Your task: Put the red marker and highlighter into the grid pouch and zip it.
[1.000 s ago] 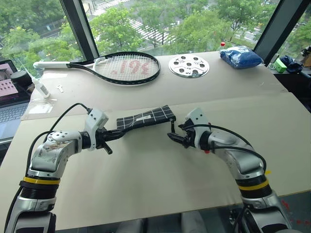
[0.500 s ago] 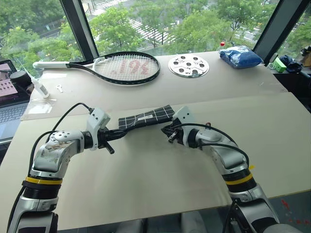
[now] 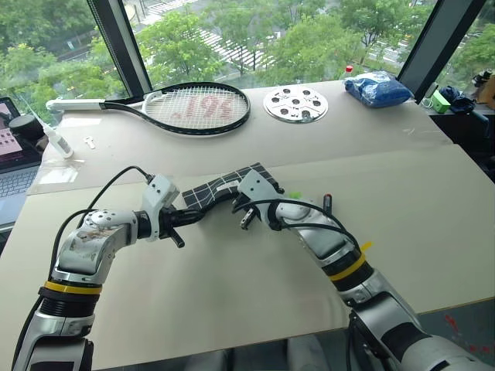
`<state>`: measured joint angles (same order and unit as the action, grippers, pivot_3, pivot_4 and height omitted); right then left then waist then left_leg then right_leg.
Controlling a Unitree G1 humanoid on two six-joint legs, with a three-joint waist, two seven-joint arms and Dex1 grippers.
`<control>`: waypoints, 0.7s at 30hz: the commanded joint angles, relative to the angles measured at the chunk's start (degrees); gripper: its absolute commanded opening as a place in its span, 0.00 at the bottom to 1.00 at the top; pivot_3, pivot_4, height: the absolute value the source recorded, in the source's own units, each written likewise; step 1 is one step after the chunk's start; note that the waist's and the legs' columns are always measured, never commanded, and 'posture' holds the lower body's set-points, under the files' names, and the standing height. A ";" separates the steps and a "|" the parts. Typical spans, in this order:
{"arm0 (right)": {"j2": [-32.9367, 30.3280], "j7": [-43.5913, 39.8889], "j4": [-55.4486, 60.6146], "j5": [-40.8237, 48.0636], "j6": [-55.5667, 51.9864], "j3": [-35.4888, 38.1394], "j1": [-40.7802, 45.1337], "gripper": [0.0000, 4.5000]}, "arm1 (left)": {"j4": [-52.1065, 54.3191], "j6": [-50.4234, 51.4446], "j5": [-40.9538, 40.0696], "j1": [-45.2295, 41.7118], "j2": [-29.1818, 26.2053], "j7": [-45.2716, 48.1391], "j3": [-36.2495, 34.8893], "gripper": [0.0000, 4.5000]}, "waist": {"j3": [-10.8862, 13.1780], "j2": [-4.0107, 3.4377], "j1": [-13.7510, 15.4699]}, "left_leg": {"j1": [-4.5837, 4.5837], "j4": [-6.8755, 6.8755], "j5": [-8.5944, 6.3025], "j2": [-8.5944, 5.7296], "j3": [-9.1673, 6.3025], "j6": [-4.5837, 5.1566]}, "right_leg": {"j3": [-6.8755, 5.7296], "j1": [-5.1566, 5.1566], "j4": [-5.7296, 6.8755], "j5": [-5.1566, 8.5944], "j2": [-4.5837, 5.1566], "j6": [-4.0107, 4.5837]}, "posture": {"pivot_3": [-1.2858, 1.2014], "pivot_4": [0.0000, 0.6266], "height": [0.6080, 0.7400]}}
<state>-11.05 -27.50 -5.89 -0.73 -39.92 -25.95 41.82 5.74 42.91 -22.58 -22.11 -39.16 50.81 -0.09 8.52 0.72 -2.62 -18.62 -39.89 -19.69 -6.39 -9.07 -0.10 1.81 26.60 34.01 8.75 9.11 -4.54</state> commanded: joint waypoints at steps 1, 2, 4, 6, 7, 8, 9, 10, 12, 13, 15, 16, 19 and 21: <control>-0.55 -0.78 -0.11 0.54 1.81 4.07 2.34 0.00 | 1.26 -0.87 -0.03 -0.52 -0.96 1.16 0.68 0.00 | 0.00 0.00 -0.01 | 0.00 0.00 0.00 0.00 0.00 -0.01 | 0.00 0.02 0.00 0.00 0.00 0.00 | 0.52 0.24 1.00; -1.16 -0.57 -0.93 0.71 1.94 5.57 2.67 0.00 | 1.20 -0.98 0.17 -0.41 -1.05 1.22 0.96 0.00 | 0.00 0.00 0.00 | -0.01 0.00 -0.01 0.00 0.00 -0.01 | -0.01 0.02 0.00 0.00 0.00 0.01 | 0.52 0.24 1.00; -2.10 -0.44 -2.19 0.87 2.02 7.89 3.31 0.00 | 0.90 -1.39 0.61 -0.34 -1.08 1.28 1.53 0.00 | 0.00 0.00 0.09 | -0.01 0.00 -0.01 -0.01 0.01 -0.01 | 0.00 0.02 0.00 -0.01 0.00 0.01 | 0.52 0.24 1.00; -2.00 -0.89 -1.82 1.42 1.48 8.95 3.58 0.00 | -0.09 -1.94 1.58 -1.08 -0.44 0.16 2.06 0.00 | 0.00 0.00 0.10 | -0.02 -0.01 -0.01 -0.01 0.01 -0.01 | 0.00 0.02 -0.01 -0.01 0.00 0.02 | 0.52 0.24 1.00; -1.69 -1.14 -1.36 1.63 1.15 9.08 3.59 0.00 | -0.72 -2.15 2.09 -1.63 0.15 -0.78 2.15 0.00 | 0.00 0.00 0.07 | -0.02 -0.01 -0.01 0.00 0.01 -0.01 | -0.01 0.02 -0.01 -0.02 -0.02 0.02 | 0.52 0.24 1.00; -0.95 -1.43 -0.46 2.05 0.41 8.93 3.47 0.00 | -1.82 -2.13 2.65 -2.74 1.60 -2.77 1.99 0.00 | 0.00 0.00 0.05 | -0.02 0.00 -0.01 0.01 0.02 -0.01 | -0.01 0.02 0.00 -0.02 -0.05 0.03 | 0.52 0.24 1.00; -0.12 -1.67 0.39 2.47 -0.17 8.65 3.31 0.00 | -2.85 -1.97 3.06 -3.83 3.07 -4.70 1.72 0.00 | 0.00 0.00 0.05 | -0.02 0.00 -0.01 0.03 0.02 -0.03 | -0.01 0.02 -0.01 -0.02 -0.09 0.04 | 0.52 0.24 1.00; 0.73 -1.79 1.02 2.81 -0.62 8.44 3.21 0.00 | -3.70 -1.80 3.38 -4.84 4.49 -6.34 1.46 0.00 | 0.00 0.00 0.06 | -0.02 0.00 -0.02 0.07 0.02 -0.04 | -0.01 0.03 0.00 -0.04 -0.13 0.06 | 0.52 0.24 1.00; 2.33 -1.24 1.07 2.51 -0.98 7.80 3.43 0.00 | -5.35 -1.38 3.82 -6.84 7.60 -9.70 0.97 0.00 | 0.00 0.00 -0.13 | -0.03 -0.05 -0.06 0.15 0.05 -0.11 | 0.00 0.03 -0.02 -0.10 -0.27 0.15 | 0.52 0.24 1.00; 2.75 -1.03 0.84 2.05 -0.86 7.41 3.56 0.00 | -5.66 -1.29 3.91 -7.36 8.63 -10.45 1.00 0.00 | 0.00 0.00 -0.18 | -0.03 -0.06 -0.06 0.21 0.06 -0.12 | 0.00 0.05 -0.01 -0.10 -0.28 0.16 | 0.52 0.24 1.00; 3.25 -0.80 0.30 1.18 -0.44 6.82 3.87 0.00 | -5.65 -0.86 3.83 -7.85 9.99 -11.30 1.24 0.00 | 0.00 0.00 -0.23 | -0.05 -0.07 -0.07 0.25 0.07 -0.13 | 0.00 0.08 0.01 -0.11 -0.31 0.18 | 0.52 0.24 1.00; 3.35 -0.79 0.10 0.82 -0.17 6.52 4.09 0.00 | -5.58 -0.80 3.99 -7.92 10.32 -11.54 1.54 0.00 | 0.00 0.00 -0.20 | -0.05 -0.07 -0.07 0.25 0.07 -0.13 | 0.01 0.08 0.01 -0.11 -0.31 0.18 | 0.52 0.24 1.00; 3.14 -1.11 -0.04 -0.04 0.33 5.74 4.98 0.00 | -4.69 -0.10 3.85 -7.72 10.65 -11.09 2.44 0.00 | 0.00 0.00 -0.16 | -0.10 -0.12 -0.07 0.23 0.07 -0.13 | 0.00 0.12 0.01 -0.11 -0.30 0.18 | 0.52 0.24 1.00; 2.99 -1.36 0.01 -0.40 0.50 5.52 5.17 0.00 | -4.43 -0.05 3.96 -7.54 10.55 -11.02 2.66 0.00 | 0.00 0.00 -0.19 | -0.12 -0.14 -0.07 0.21 0.07 -0.13 | 0.00 0.14 0.02 -0.12 -0.31 0.18 | 0.52 0.24 1.00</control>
<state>-8.18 -28.54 -7.54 -0.74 -40.69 -19.97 45.02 -0.71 42.71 -18.35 -29.19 -28.64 39.53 2.39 8.52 0.72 -2.81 -18.74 -40.03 -19.77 -6.18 -8.99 -0.23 1.81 26.74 34.03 8.64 8.80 -4.35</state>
